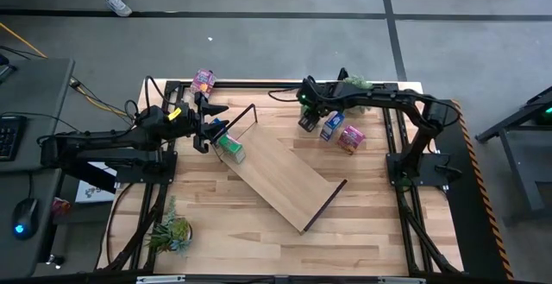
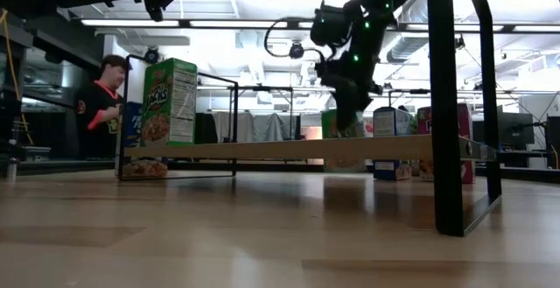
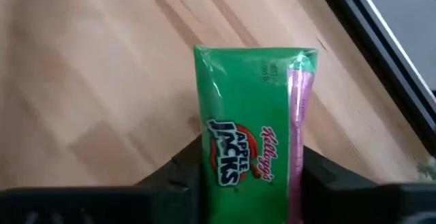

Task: Stack cereal on shelf
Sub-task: Put the green cereal box on the shelf

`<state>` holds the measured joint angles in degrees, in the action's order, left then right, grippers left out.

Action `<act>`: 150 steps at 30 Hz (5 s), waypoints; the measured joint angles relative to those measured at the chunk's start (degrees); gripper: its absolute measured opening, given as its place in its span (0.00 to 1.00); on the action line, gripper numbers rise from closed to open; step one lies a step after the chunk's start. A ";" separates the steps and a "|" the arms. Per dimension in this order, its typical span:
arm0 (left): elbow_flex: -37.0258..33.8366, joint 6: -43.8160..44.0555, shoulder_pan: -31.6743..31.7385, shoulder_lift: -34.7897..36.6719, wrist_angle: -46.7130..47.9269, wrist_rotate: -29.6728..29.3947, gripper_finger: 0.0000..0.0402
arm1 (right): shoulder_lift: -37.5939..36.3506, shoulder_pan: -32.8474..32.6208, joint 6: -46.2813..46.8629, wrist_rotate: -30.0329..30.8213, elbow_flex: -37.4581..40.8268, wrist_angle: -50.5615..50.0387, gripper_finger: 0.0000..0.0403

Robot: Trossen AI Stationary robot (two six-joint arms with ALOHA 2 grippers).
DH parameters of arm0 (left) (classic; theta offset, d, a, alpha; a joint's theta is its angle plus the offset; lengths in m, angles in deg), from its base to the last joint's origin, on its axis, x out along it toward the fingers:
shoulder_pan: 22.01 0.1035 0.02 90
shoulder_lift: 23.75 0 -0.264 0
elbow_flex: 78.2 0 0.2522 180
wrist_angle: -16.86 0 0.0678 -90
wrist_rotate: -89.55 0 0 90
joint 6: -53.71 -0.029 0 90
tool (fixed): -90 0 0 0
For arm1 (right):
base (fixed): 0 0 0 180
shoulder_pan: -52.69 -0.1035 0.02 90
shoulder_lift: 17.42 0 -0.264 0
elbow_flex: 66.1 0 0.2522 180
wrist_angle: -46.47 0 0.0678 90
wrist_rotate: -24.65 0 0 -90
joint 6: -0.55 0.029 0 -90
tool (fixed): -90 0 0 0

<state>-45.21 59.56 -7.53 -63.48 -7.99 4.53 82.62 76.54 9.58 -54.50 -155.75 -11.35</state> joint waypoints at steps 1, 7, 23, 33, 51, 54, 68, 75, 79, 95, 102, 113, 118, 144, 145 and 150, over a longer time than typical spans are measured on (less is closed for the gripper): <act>0.00 -0.04 0.00 0.00 0.00 0.00 0.52 | -0.18 -0.09 -0.08 -1.39 -1.24 -0.70 0.30; 0.00 -0.04 0.00 0.00 -0.02 -0.13 0.52 | -0.51 -4.60 2.02 -8.39 -11.18 -3.61 0.32; 0.00 -0.04 0.02 0.00 -0.23 -0.76 0.52 | 3.75 -23.20 18.58 2.48 -17.57 5.51 0.35; 0.00 -0.04 0.00 0.00 -0.37 -1.25 0.52 | 8.80 -20.03 17.52 -0.32 -17.52 10.46 0.35; 0.00 -1.44 -0.02 0.00 -0.72 -1.31 0.52 | 9.26 -20.10 14.07 -2.50 -17.50 9.66 0.35; 0.00 -1.43 -0.02 0.00 -0.71 -1.22 0.52 | 9.26 -20.12 14.10 -2.56 -17.50 9.02 0.35; 0.00 -1.45 -0.02 -0.02 -0.58 -1.03 0.52 | 9.26 -20.12 14.47 -2.28 -17.50 8.32 0.35; 0.00 -1.44 -0.02 -0.02 -0.68 -1.05 0.52 | 9.26 -20.12 14.72 -2.25 -17.50 8.28 0.35; 0.00 -1.46 -0.02 0.00 -0.81 -1.05 0.52 | 9.26 -20.12 14.06 -2.25 -17.50 8.26 0.35; 0.00 -1.55 -0.02 -0.02 -2.25 -1.05 0.52 | 9.26 -20.10 13.11 -2.12 -17.50 8.28 0.35; 0.00 -1.55 -0.01 0.00 -2.25 -1.07 0.52 | 9.26 -20.15 13.08 -2.36 -17.50 8.31 0.35; 0.00 -3.49 0.01 0.26 -4.23 -1.10 0.52 | 9.26 -20.13 12.99 -1.99 -17.50 9.20 0.35; 0.00 -3.52 0.00 0.26 -4.24 -1.09 0.52 | 9.72 -21.12 11.05 -2.05 -17.50 13.23 0.37; 0.00 -3.50 -0.02 0.26 -4.12 -1.09 0.52 | 11.05 -21.70 3.83 1.44 -17.48 21.29 0.56; 0.00 -3.50 -0.02 0.26 -4.08 -1.09 0.52 | 10.78 -21.70 2.75 2.12 -17.48 20.98 0.56; 0.00 -3.50 -0.02 0.25 -3.44 -1.09 0.52 | 6.69 -21.61 -2.07 5.83 -17.48 19.13 0.56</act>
<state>-45.21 56.06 -7.55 -63.23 -11.43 3.43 89.31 54.93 7.51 -48.67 -173.23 7.78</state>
